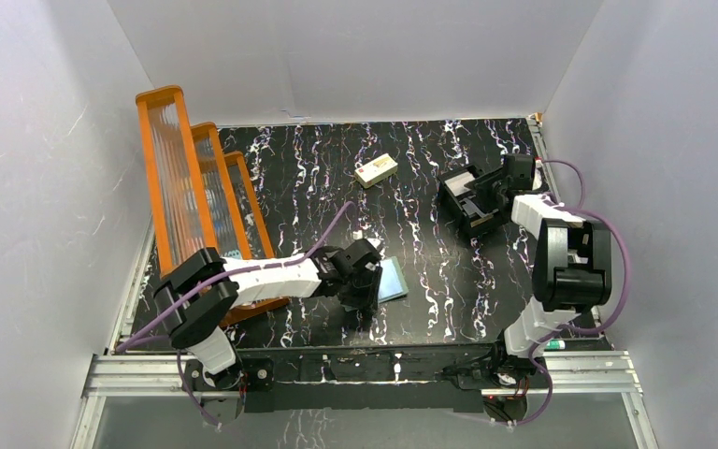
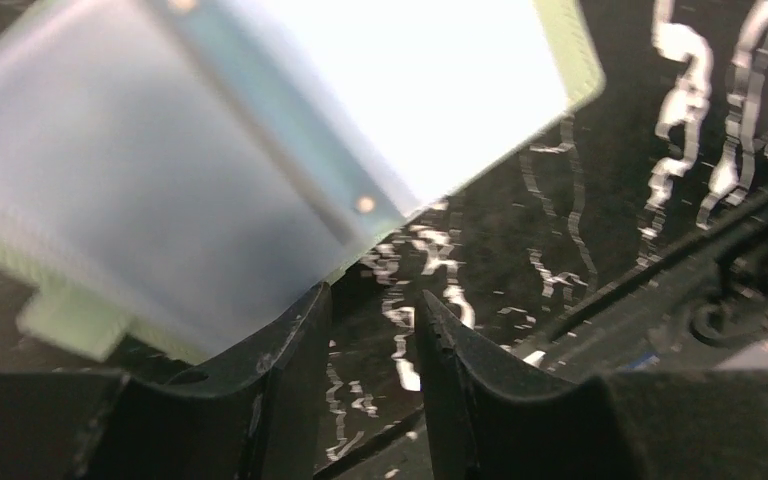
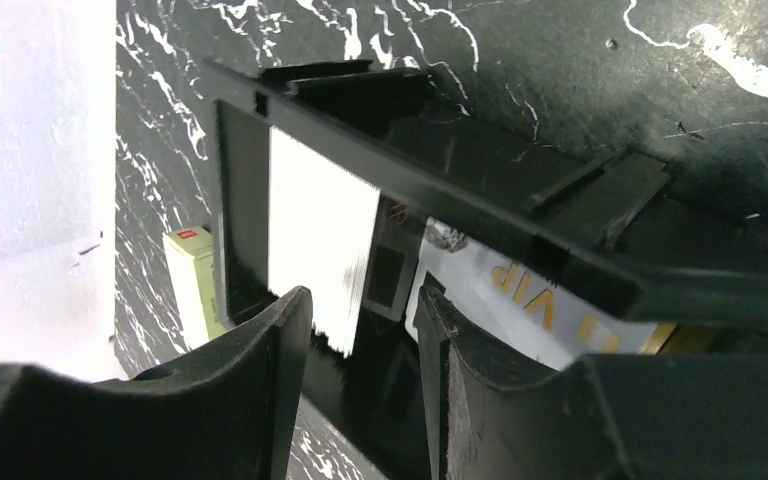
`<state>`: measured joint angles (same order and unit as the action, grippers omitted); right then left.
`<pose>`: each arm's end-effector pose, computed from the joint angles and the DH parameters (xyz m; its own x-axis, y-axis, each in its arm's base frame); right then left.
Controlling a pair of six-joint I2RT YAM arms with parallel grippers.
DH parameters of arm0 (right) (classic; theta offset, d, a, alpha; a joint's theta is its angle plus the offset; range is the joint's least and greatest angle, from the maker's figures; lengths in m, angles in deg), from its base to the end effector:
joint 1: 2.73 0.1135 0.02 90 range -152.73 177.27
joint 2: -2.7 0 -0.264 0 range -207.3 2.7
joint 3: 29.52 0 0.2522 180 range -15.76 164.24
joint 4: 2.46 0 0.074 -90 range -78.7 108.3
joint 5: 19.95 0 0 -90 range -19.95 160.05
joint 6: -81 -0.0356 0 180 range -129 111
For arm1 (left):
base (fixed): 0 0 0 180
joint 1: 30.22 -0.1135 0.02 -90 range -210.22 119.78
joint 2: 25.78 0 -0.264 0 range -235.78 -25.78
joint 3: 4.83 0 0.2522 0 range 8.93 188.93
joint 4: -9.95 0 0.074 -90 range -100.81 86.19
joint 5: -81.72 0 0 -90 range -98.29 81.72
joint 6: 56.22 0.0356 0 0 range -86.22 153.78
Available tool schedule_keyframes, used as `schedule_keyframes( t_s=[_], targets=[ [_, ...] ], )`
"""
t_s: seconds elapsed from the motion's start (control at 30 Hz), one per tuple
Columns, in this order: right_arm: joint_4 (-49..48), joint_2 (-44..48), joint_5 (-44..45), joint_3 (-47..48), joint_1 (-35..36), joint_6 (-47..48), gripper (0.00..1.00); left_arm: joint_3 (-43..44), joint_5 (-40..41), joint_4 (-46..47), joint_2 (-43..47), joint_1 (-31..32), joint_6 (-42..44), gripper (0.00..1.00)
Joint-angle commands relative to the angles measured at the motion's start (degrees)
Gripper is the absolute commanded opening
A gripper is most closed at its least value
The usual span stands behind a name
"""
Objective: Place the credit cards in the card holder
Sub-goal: Adjust the card holder at the center of the board.
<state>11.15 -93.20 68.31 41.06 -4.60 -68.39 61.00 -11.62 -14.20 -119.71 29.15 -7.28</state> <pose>0.3602 -0.0107 0.1994 -0.3120 0.8709 -0.3797 0.5451 0.4914 0.6792 0.1651 -0.2830 0.1715 -0.8799 0.1991 -0.4314 0.3968 0.8073 -0.4369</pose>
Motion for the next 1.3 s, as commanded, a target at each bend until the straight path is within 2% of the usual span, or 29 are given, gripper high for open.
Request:
schedule_keyframes(
  t_s=[0.0, 0.17, 0.33, 0.67, 1.07, 1.27],
  targets=[
    [-4.5, -3.34, 0.22, 1.32, -0.5, -4.94, 0.51, -1.04, 8.12, -8.88, 3.67, -3.5, -1.11, 0.35],
    [-4.8, -6.31, 0.92, 2.88, -0.57, -6.04, 0.48, -1.94, 8.29, -9.21, 6.58, -5.64, -1.15, 0.35],
    [-5.74, -7.24, 0.77, 3.44, -0.59, -6.08, 0.35, -1.45, 6.88, -8.87, 7.97, -5.62, -1.6, 0.35],
    [-7.53, -4.21, 4.87, 1.89, -0.77, -5.31, 0.18, -1.58, 5.62, -7.8, 9.49, -5.66, -2.18, 0.35],
    [-4.24, 1.06, 6.4, 2.72, -0.89, -2.83, 0.13, 0.84, 7.69, -9.21, 9.47, -5.96, -1.18, 0.36],
    [-1.65, 3.76, 5.05, 2.84, -1.12, -0.88, 0.02, 2.05, 8.03, -11.43, 9.03, -8.36, -1.39, 0.36]
  ],
)
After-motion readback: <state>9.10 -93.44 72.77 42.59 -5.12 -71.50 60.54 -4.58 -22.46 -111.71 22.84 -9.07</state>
